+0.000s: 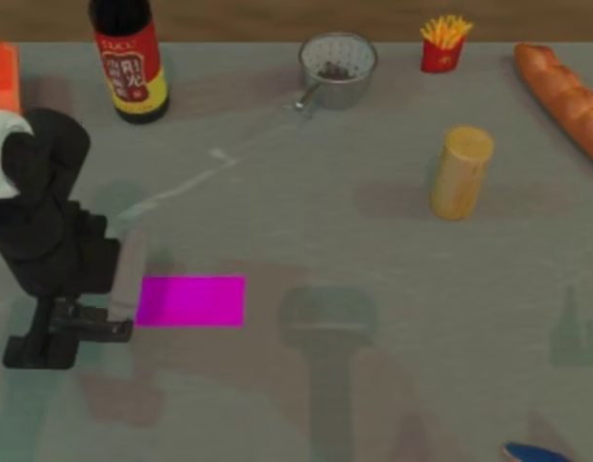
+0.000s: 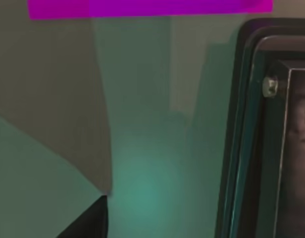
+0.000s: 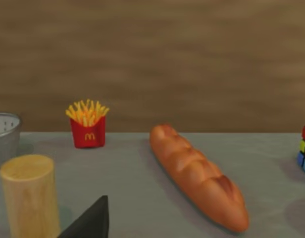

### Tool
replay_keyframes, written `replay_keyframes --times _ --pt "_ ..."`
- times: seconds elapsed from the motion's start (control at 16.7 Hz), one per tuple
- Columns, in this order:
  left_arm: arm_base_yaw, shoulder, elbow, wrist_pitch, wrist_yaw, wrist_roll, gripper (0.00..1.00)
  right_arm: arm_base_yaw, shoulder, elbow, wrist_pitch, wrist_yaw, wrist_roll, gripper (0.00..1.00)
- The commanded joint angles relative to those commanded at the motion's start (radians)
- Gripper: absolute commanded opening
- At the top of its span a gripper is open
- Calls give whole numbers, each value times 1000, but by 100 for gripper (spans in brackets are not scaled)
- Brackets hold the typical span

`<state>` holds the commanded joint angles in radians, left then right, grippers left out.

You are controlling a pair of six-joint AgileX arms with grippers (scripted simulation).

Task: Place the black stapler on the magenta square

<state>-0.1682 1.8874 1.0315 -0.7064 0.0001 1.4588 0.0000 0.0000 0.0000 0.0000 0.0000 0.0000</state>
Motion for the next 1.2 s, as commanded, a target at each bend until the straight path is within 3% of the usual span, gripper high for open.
replay_keyframes --times 0.24,1.02,1.2 --pt "0 2 -3 5 0 0 100 0 0 0 0 0 0 100" --pt "0 2 -3 5 0 0 2 0 0 0 0 0 0 100" --pt "0 2 -3 5 0 0 0 0 0 0 0 0 0 100"
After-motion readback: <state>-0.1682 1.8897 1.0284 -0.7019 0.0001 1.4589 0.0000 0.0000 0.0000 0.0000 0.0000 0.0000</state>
